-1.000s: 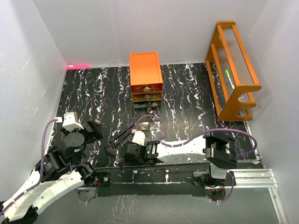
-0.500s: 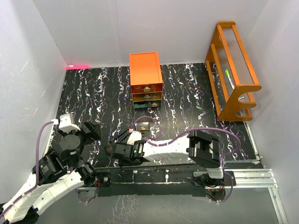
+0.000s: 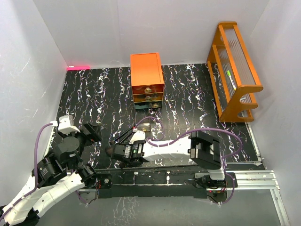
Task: Organize the makeup
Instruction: Pick up the makeup brush from the center of the board.
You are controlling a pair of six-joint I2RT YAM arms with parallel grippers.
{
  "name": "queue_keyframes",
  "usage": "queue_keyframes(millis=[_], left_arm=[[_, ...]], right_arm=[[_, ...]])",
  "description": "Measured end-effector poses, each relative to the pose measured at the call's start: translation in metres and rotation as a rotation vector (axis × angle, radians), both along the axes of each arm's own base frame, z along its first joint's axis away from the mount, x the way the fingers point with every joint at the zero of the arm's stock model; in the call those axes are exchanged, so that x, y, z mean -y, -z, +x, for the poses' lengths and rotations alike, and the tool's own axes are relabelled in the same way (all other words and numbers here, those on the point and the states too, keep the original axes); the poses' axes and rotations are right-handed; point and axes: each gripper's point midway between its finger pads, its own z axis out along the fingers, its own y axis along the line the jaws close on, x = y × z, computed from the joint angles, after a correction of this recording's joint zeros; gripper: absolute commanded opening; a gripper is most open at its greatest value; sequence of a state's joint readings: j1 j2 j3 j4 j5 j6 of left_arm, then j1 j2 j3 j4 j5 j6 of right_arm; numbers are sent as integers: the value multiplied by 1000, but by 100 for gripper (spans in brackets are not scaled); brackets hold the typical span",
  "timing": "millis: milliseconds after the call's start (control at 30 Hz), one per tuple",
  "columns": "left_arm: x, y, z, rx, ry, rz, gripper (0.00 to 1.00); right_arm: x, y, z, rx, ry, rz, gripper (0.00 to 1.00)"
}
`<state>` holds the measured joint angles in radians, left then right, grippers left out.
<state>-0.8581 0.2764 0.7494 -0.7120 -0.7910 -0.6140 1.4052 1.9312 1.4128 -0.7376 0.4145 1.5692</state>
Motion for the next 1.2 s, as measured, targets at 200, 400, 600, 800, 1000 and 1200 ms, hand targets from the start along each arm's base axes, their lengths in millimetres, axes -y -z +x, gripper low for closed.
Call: queue_keyframes(millis=[200,400,600,800,1000,1200], left_arm=[[0,0,0,2,2,-3,90],[0,0,0,2,2,-4,90],[0,0,0,2,2,-3,90],[0,0,0,2,2,-3,90],[0,0,0,2,2,-4,91],[0,0,0,2,1,-3,91]], right_arm=[[3,5,2,4,32,-14,41],[3,13,5,11,48,-33,41],[4,25,6,6,61,-55,41],[2,25,7,7,69,-50,37],[3,25,10,2,91,-44,33],[7,27,13,-4,102,-61,33]])
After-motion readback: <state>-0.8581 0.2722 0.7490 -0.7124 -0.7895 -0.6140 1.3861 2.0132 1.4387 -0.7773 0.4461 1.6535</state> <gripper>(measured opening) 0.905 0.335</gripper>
